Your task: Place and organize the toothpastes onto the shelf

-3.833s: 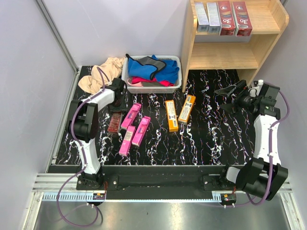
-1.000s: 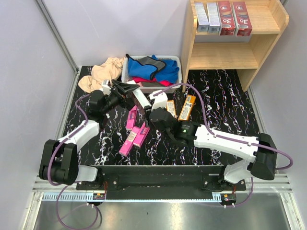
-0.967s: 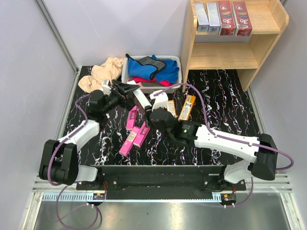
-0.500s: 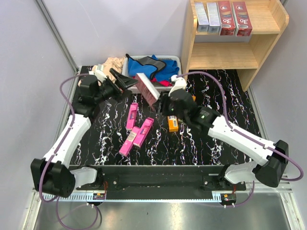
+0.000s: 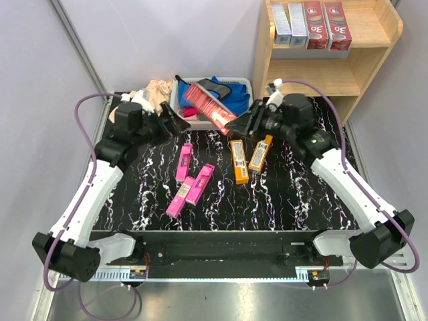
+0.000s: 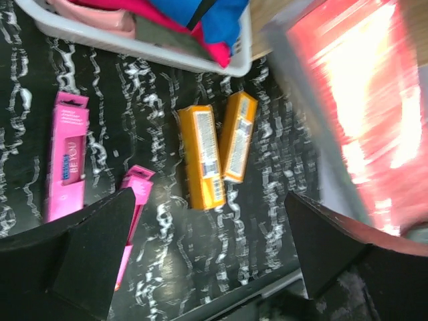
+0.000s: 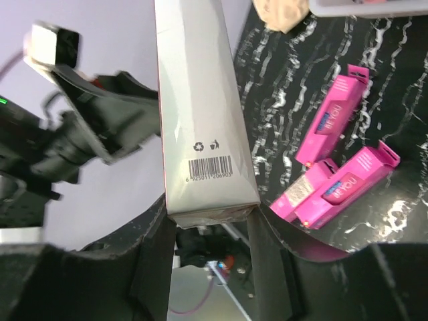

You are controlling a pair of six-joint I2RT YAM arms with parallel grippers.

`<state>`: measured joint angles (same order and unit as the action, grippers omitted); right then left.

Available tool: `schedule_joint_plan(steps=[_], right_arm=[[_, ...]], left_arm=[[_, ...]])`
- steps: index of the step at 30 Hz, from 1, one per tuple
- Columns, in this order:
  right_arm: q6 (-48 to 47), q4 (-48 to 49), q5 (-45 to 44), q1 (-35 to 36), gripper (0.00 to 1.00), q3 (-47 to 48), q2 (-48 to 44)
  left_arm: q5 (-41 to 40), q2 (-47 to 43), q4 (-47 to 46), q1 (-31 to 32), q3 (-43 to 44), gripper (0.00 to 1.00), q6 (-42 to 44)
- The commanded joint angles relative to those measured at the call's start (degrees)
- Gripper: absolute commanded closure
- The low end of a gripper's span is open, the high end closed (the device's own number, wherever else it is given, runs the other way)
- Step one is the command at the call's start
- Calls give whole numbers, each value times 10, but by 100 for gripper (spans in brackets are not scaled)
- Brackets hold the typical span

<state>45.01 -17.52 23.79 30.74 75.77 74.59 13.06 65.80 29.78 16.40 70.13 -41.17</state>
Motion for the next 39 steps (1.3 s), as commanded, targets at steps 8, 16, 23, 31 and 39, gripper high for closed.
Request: schedule_joint_plan(steps=[8, 16, 23, 31, 39], right_arm=[[122, 100, 229, -220, 69, 90, -36], [165, 100, 271, -292, 69, 224, 7], [210, 100, 285, -393, 69, 331, 71], [269, 99, 309, -516, 70, 418, 152], [306, 93, 322, -598, 70, 498, 233]], left_arm=[[-188, 76, 81, 133, 85, 1, 85], [-194, 98, 81, 145, 76, 1, 86], [-189, 106, 80, 145, 68, 1, 90], [-186, 112, 80, 146, 59, 1, 94], [-170, 136, 77, 148, 55, 1, 92]])
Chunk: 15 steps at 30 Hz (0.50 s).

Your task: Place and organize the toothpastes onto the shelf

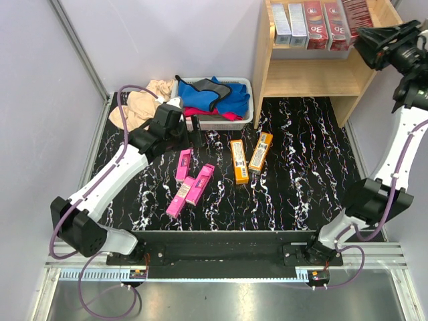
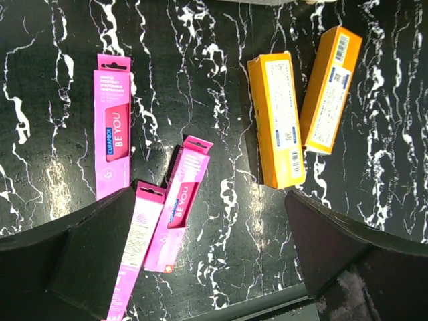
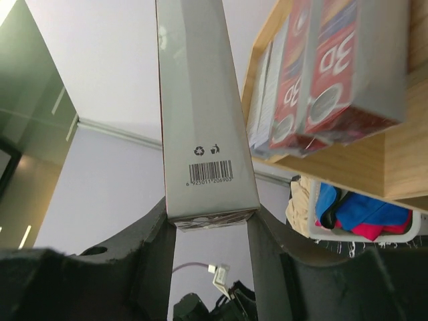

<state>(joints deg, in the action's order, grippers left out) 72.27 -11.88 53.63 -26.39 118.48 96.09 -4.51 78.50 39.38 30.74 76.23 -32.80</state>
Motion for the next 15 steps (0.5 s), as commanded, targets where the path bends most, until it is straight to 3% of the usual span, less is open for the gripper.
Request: schedule_joint_plan(steps=[1, 8, 15], right_arm=[[33, 29, 25, -31, 69, 84, 28], [16, -43, 26, -52, 69, 199, 119], [-26, -74, 7, -51, 69, 164, 117]], left_arm=[[6, 10, -20, 6, -8, 1, 8], [15, 17, -29, 15, -20, 1, -1], [13, 28, -30, 22, -19, 1, -3]])
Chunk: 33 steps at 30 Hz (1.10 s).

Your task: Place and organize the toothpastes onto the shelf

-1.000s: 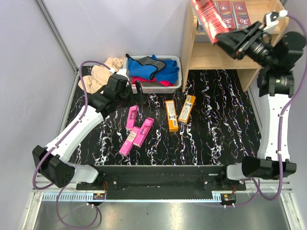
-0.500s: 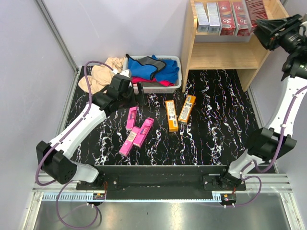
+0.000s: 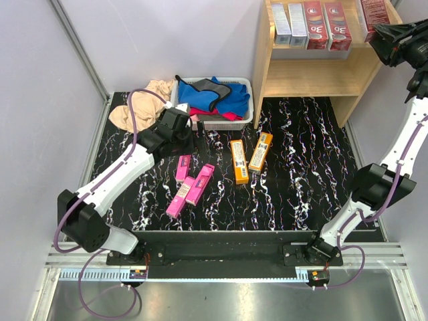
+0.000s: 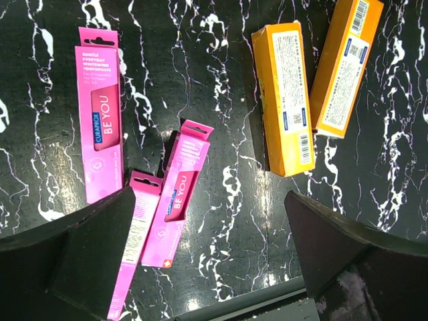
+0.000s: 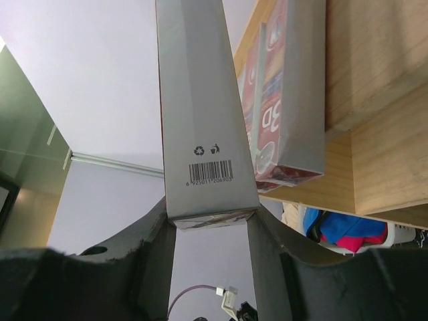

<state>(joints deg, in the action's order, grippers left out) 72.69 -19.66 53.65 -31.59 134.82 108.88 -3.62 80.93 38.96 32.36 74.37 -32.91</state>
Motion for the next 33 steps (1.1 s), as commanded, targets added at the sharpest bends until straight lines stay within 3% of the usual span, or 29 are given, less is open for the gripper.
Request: schedule_joint_plan(steps=[1, 13, 33], right_arm=[[-34, 3, -3, 0, 69, -4, -13], [-61, -5, -45, 2, 66, -48, 8], [-50, -29, -87, 51, 59, -2, 81]], left_arm=[[4, 3, -26, 7, 1, 1, -2], [-6, 14, -25, 15, -5, 1, -6], [-14, 0, -25, 19, -18, 1, -12]])
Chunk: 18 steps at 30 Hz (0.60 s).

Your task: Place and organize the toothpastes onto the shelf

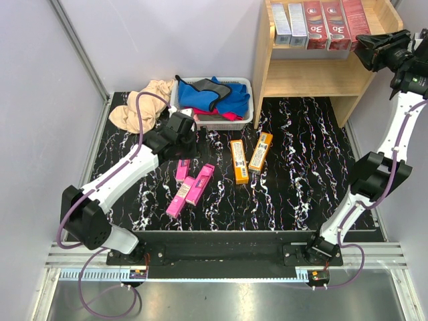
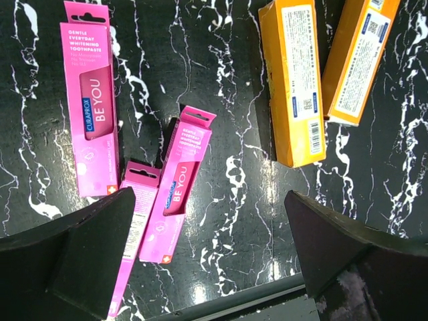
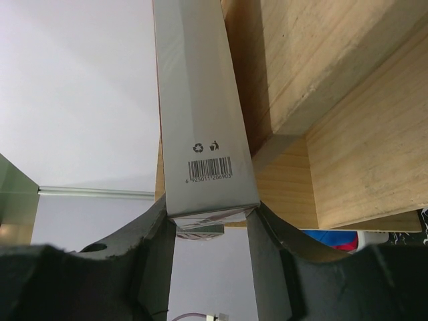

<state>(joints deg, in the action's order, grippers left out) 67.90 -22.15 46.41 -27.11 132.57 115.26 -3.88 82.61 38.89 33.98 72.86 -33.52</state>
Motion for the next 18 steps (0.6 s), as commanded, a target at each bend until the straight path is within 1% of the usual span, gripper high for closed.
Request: schedule_joint_plan(steps=[1, 3, 6, 7, 9, 10, 11, 13, 18], right_arm=[[0, -3, -13, 7, 57, 22, 18], [-3, -5, -5, 7, 53, 22, 20], [-8, -3, 1, 7, 43, 16, 18], [-10, -3, 0, 7, 30, 13, 16], [-15, -3, -2, 7, 18, 8, 9], [-16, -3, -3, 7, 10, 5, 8], [-18, -3, -4, 7, 7, 4, 1], [-21, -2, -6, 6, 1, -2, -6], [-26, 11, -8, 5, 0, -30, -37]], left_arm=[[-10, -16, -24, 3, -2, 1, -7], [-10, -15, -24, 3, -2, 1, -8], [-10, -12, -24, 4, -3, 1, -8], [-10, -11, -24, 5, -3, 1, -8], [-10, -11, -24, 6, -4, 1, -9], [-11, -11, -24, 7, -5, 1, -10], [-11, -12, -24, 7, -5, 1, -10], [-12, -10, -24, 8, -7, 1, -12], [-13, -9, -25, 10, -12, 1, -14]])
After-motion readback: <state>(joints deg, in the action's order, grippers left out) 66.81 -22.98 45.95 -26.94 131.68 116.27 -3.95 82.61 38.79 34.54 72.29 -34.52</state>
